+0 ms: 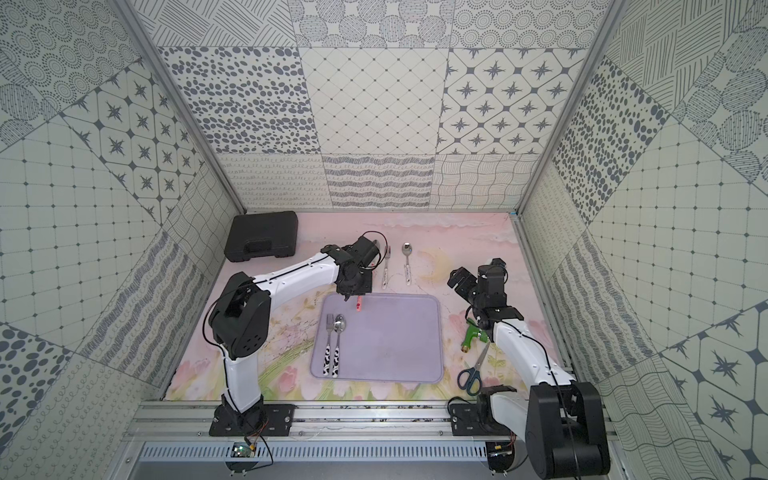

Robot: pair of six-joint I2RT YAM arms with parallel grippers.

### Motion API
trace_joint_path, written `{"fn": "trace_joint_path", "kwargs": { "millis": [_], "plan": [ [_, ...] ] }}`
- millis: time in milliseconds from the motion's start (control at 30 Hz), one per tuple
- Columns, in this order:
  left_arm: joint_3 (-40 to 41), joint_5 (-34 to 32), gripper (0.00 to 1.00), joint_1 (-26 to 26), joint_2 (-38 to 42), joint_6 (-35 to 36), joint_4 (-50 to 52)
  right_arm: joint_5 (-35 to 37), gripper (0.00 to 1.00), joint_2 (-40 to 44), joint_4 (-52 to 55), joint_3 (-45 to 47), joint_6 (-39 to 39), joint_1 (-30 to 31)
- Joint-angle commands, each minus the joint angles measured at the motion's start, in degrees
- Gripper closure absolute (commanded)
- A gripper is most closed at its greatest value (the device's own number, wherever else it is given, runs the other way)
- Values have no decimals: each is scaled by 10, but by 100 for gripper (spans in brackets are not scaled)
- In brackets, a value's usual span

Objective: Set the spoon and fork side by side
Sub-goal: Place the fork on the tray.

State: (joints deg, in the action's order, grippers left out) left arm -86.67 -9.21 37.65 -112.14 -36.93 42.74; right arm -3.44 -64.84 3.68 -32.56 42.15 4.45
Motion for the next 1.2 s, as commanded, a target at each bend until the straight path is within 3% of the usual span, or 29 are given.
{"fn": "trace_joint_path", "kwargs": {
  "millis": [0, 533, 833, 1167],
  "plan": [
    [49, -22, 100, 23, 32, -61, -14, -1, 3, 10, -14, -4, 8, 2],
    [192, -71, 100, 146, 127, -182, -26, 1, 3, 20, -12, -2, 7, 2],
    [229, -86, 100, 209, 144, -240, -18, 2, 3, 26, -10, -2, 7, 2],
    [258, -86, 100, 245, 145, -283, -35, 1, 3, 26, -10, -2, 7, 2]
  ]
}}
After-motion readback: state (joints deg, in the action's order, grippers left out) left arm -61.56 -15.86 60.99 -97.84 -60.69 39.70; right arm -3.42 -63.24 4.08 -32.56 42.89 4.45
